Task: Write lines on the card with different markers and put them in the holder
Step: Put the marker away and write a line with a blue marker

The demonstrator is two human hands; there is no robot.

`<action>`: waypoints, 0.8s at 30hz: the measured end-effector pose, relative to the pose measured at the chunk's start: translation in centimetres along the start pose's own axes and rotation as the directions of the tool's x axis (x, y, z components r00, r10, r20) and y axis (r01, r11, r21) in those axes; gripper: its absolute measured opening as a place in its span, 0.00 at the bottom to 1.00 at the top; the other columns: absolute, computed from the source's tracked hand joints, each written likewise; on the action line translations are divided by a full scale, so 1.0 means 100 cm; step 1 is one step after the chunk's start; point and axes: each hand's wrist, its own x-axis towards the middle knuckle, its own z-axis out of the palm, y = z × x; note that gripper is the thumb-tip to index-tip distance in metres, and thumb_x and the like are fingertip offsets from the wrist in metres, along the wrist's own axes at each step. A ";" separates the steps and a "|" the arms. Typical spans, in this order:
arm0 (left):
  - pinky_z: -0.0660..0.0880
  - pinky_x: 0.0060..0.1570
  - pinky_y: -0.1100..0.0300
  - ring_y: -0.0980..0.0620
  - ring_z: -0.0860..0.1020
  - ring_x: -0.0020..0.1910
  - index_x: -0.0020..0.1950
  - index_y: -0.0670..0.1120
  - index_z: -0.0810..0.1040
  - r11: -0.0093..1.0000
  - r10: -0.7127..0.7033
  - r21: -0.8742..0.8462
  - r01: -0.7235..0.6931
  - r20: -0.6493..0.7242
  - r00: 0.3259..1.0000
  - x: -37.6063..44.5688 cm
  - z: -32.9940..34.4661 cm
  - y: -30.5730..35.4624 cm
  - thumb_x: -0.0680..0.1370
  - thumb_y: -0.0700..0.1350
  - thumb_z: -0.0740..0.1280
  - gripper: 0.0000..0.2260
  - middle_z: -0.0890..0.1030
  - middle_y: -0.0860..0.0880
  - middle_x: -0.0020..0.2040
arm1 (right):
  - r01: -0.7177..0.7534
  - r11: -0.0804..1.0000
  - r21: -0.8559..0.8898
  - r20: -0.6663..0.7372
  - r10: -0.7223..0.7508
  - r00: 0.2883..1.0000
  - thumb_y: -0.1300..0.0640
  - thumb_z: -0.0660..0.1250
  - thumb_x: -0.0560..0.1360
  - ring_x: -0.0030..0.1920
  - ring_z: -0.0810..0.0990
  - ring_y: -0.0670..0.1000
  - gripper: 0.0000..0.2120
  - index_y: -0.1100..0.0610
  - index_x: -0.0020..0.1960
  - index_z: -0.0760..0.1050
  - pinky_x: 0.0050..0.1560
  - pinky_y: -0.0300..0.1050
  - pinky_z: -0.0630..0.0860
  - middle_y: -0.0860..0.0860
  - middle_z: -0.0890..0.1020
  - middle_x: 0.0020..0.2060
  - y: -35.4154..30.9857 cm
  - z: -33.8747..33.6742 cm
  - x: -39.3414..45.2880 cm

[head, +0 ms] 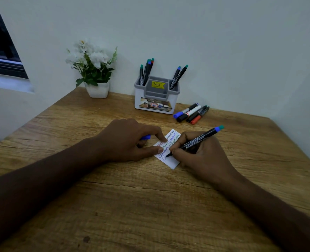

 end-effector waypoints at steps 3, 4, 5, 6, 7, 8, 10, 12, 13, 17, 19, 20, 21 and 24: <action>0.64 0.32 0.63 0.62 0.73 0.31 0.66 0.70 0.71 1.000 0.001 0.000 -0.001 0.005 1.000 -0.001 0.000 0.000 0.77 0.72 0.59 0.19 0.74 0.57 0.29 | -0.015 1.000 -0.022 -0.002 0.015 1.000 0.58 0.75 0.74 0.33 0.83 0.42 0.06 0.49 0.40 0.85 0.36 0.42 0.80 0.46 0.88 0.36 0.000 -0.001 0.000; 0.63 0.32 0.63 0.62 0.73 0.31 0.66 0.70 0.71 1.000 0.000 0.001 0.000 0.005 1.000 -0.001 0.000 0.000 0.77 0.71 0.59 0.19 0.74 0.57 0.29 | -0.020 0.999 -0.028 -0.007 0.020 1.000 0.58 0.75 0.74 0.33 0.83 0.43 0.06 0.49 0.40 0.85 0.37 0.44 0.81 0.46 0.88 0.36 0.000 -0.001 0.000; 0.63 0.32 0.63 0.63 0.72 0.31 0.66 0.70 0.71 1.000 0.000 0.002 0.000 0.004 1.000 -0.001 -0.001 0.000 0.78 0.71 0.59 0.19 0.74 0.57 0.29 | -0.023 0.999 -0.031 -0.010 0.023 1.000 0.58 0.75 0.74 0.33 0.83 0.43 0.07 0.49 0.40 0.85 0.38 0.46 0.81 0.46 0.88 0.36 -0.001 -0.001 0.000; 0.63 0.32 0.63 0.63 0.72 0.31 0.66 0.70 0.72 1.000 -0.001 0.000 0.001 0.004 1.000 0.000 -0.001 0.000 0.78 0.71 0.59 0.19 0.74 0.57 0.29 | -0.028 0.999 -0.034 -0.010 0.027 1.000 0.58 0.75 0.74 0.34 0.84 0.45 0.07 0.48 0.40 0.85 0.38 0.47 0.82 0.46 0.88 0.37 -0.002 -0.001 0.001; 0.63 0.32 0.64 0.63 0.72 0.31 0.66 0.69 0.72 1.000 -0.001 -0.004 0.001 0.007 1.000 0.000 -0.001 0.000 0.78 0.71 0.59 0.19 0.74 0.57 0.29 | -0.035 0.999 -0.035 -0.010 0.035 0.999 0.58 0.75 0.74 0.34 0.84 0.46 0.07 0.48 0.40 0.85 0.39 0.48 0.82 0.46 0.88 0.37 -0.002 -0.001 0.001; 0.63 0.32 0.64 0.62 0.73 0.31 0.66 0.69 0.72 1.000 0.000 -0.008 0.000 0.012 1.000 0.000 -0.001 0.001 0.78 0.71 0.59 0.19 0.74 0.57 0.29 | -0.044 0.998 -0.034 -0.011 0.044 0.999 0.59 0.75 0.75 0.34 0.85 0.47 0.06 0.49 0.40 0.85 0.39 0.49 0.83 0.46 0.88 0.37 -0.001 0.000 0.002; 0.64 0.32 0.63 0.63 0.72 0.31 0.67 0.69 0.72 1.000 0.002 -0.009 -0.002 0.019 1.000 0.000 -0.002 0.001 0.77 0.71 0.59 0.19 0.74 0.58 0.29 | -0.049 0.998 -0.029 -0.026 0.049 0.998 0.58 0.75 0.74 0.34 0.84 0.46 0.05 0.50 0.41 0.85 0.39 0.49 0.83 0.46 0.88 0.37 -0.001 0.000 0.001; 0.63 0.32 0.64 0.62 0.73 0.31 0.67 0.69 0.72 1.000 0.001 -0.009 -0.001 0.015 1.000 0.000 -0.002 0.001 0.78 0.71 0.60 0.19 0.73 0.58 0.28 | -0.038 0.999 -0.032 -0.036 0.036 0.999 0.56 0.75 0.74 0.36 0.85 0.48 0.03 0.49 0.42 0.85 0.41 0.51 0.83 0.46 0.88 0.37 -0.001 0.001 0.001; 0.63 0.32 0.64 0.62 0.73 0.31 0.67 0.69 0.72 1.000 0.001 -0.008 -0.001 0.013 1.000 0.000 -0.002 0.001 0.78 0.71 0.60 0.19 0.73 0.58 0.28 | -0.038 0.999 -0.029 -0.032 0.037 0.999 0.56 0.75 0.74 0.36 0.85 0.48 0.03 0.49 0.42 0.85 0.41 0.52 0.83 0.46 0.88 0.38 -0.001 0.000 0.001; 0.62 0.32 0.64 0.65 0.74 0.35 0.66 0.70 0.72 1.000 0.001 -0.016 0.000 0.015 1.000 0.000 -0.002 0.001 0.77 0.71 0.60 0.19 0.73 0.58 0.28 | -0.064 0.998 -0.010 -0.014 0.064 0.998 0.58 0.75 0.75 0.33 0.83 0.41 0.04 0.50 0.42 0.85 0.40 0.45 0.83 0.46 0.88 0.36 0.001 -0.002 0.001; 0.63 0.32 0.63 0.64 0.75 0.35 0.66 0.70 0.72 1.000 0.001 -0.024 0.000 0.019 1.000 0.000 -0.002 0.002 0.77 0.71 0.59 0.19 0.74 0.57 0.28 | -0.060 0.998 -0.012 -0.013 0.060 0.998 0.59 0.75 0.74 0.32 0.82 0.41 0.04 0.52 0.42 0.85 0.38 0.43 0.81 0.46 0.87 0.34 0.000 -0.002 0.001; 0.63 0.32 0.63 0.63 0.74 0.33 0.66 0.70 0.72 1.000 -0.002 -0.024 0.003 0.025 1.000 0.000 -0.002 0.002 0.77 0.71 0.59 0.19 0.74 0.57 0.29 | -0.056 0.998 -0.015 -0.010 0.056 0.998 0.60 0.75 0.74 0.32 0.82 0.41 0.05 0.52 0.42 0.85 0.37 0.42 0.80 0.45 0.87 0.33 0.000 -0.001 0.001; 0.63 0.32 0.63 0.62 0.74 0.32 0.66 0.70 0.72 1.000 -0.005 -0.022 0.005 0.031 1.000 0.000 -0.003 0.002 0.77 0.71 0.59 0.19 0.74 0.57 0.29 | -0.055 0.998 -0.019 -0.014 0.055 0.998 0.59 0.75 0.74 0.32 0.82 0.41 0.05 0.51 0.41 0.85 0.37 0.42 0.80 0.45 0.86 0.33 0.000 -0.001 0.002; 0.63 0.32 0.65 0.62 0.74 0.31 0.66 0.69 0.72 1.000 -0.002 -0.015 0.003 0.030 1.000 0.001 -0.002 0.002 0.77 0.71 0.59 0.19 0.74 0.57 0.29 | -0.058 0.998 -0.034 -0.043 0.056 0.997 0.59 0.74 0.75 0.32 0.83 0.44 0.05 0.50 0.42 0.84 0.38 0.46 0.82 0.45 0.86 0.32 0.002 0.000 0.002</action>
